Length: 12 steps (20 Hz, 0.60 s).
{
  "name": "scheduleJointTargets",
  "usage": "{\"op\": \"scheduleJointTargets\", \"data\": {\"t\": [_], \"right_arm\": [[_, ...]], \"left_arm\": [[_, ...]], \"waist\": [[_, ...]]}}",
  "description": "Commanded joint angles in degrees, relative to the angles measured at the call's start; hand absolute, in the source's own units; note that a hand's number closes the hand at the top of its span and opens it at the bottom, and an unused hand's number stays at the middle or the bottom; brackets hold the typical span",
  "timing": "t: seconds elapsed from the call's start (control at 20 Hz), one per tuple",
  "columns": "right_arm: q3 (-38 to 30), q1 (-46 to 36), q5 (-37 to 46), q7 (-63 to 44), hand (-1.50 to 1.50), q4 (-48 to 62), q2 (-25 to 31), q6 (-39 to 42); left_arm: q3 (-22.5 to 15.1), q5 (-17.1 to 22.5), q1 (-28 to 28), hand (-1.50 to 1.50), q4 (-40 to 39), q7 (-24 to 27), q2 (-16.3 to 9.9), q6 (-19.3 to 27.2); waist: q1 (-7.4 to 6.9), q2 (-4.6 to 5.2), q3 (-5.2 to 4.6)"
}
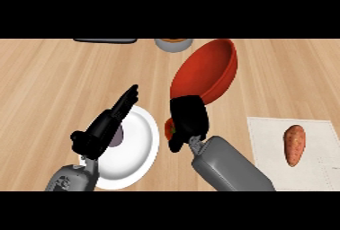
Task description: Pick the tomato from the placemat and place it in the bowl
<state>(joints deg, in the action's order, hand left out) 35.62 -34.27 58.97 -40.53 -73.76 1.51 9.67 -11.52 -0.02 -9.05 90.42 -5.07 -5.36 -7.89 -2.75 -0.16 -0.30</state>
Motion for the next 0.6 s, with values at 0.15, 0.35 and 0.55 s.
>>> {"op": "scheduleJointTargets", "data": {"t": [0.15,0.35,0.55], "right_arm": [[-0.81,-6.91,1.06,-3.59,1.5,-4.1,-1.48,-14.3],[-4.88,-10.76,-3.91,-3.71,1.5,-3.27,-1.5,-22.58],[-8.76,-15.51,-6.91,-6.23,1.5,-2.09,-1.51,-21.96]], "left_arm": [[1.2,0.66,1.05,0.0,-0.08,-0.03,-0.79,-0.76],[1.36,0.26,2.97,0.0,1.74,0.73,-1.5,-0.83],[2.43,1.22,0.38,0.0,1.72,-1.63,-1.36,-1.6]], "waist": [[1.85,0.11,0.33],[1.04,0.3,0.33],[1.83,0.21,0.3]]}}
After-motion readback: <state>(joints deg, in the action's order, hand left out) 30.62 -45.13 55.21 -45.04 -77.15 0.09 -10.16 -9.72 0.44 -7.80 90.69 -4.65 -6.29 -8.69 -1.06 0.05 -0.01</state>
